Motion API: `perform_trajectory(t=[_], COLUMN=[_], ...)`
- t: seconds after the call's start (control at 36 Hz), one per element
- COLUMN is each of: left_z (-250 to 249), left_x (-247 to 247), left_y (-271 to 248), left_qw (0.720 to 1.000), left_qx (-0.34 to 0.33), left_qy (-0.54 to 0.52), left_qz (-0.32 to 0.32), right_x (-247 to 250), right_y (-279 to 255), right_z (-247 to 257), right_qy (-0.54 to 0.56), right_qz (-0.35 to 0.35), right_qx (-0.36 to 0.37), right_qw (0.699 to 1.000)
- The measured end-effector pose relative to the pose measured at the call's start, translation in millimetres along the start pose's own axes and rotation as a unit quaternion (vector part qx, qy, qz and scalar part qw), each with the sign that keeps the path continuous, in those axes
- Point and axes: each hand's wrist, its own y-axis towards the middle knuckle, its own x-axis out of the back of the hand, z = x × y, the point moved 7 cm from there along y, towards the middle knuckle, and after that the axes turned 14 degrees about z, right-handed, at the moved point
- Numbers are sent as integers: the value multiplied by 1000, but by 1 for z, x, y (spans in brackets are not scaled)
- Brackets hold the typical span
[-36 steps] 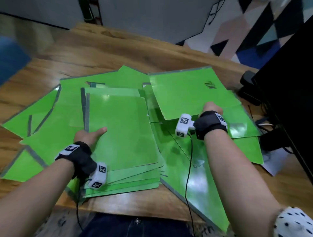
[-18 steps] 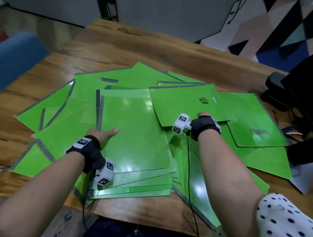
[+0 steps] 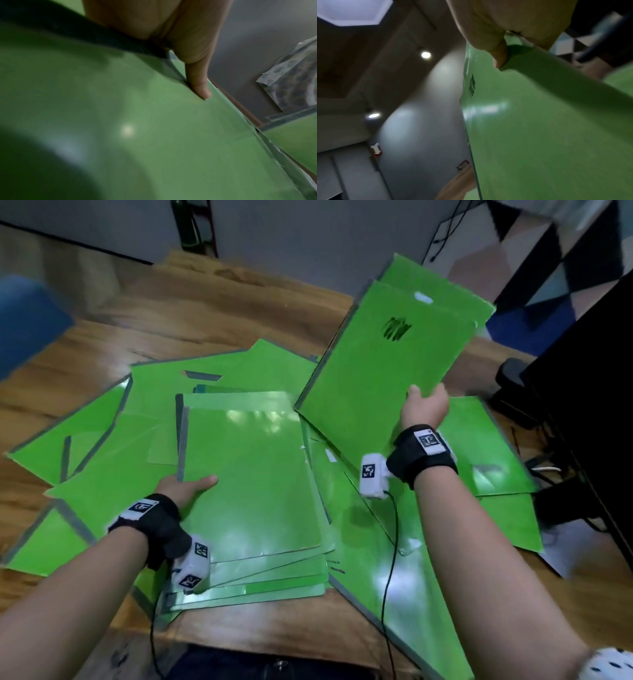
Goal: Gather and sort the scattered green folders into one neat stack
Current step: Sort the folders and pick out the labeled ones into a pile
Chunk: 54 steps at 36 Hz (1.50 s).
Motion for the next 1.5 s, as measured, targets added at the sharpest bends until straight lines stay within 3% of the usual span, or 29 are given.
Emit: perform_trajectory(t=[0.14,0.28,0.39,0.47,0.58,0.83,1.0,1.06,1.11,1.19,1.28,1.5], left_z=[-4,0,5,10,9,4,4,5,8,8,9,8], left_x=[-6,-23,-35,-41,-45,-53,-48,-47,-47,-47,-47,-46], left_y=[-15,-29,-39,-46,-49,-42,-39,-37,-34,-33,-32,-30], left_qw=[1000,999,998,997,996,995,993,994,994,994,993,992], left_qx=[-12,-34,-43,-18,14,51,72,70,71,69,72,73], left_qy=[-11,-13,-11,-10,13,34,69,68,61,65,75,90], left_qz=[15,39,47,73,89,80,60,57,57,48,49,53], right_x=[28,14,4,0,-14,-70,-89,-75,-46,16,65,100], right_y=[-18,-53,-74,-82,-90,-125,-136,-125,-104,-75,-62,-23], right_z=[24,-50,-119,-146,-153,-141,-150,-156,-163,-178,-193,-196], right_qy=[-12,-16,-111,-191,-298,-351,-437,-408,-388,-323,-231,-52], right_qz=[74,221,245,255,276,310,377,377,312,154,67,78], right_qx=[67,-39,-123,-146,-127,-54,9,-4,-37,-166,-288,-286], right_qw=[995,974,955,936,905,882,816,832,866,919,927,954])
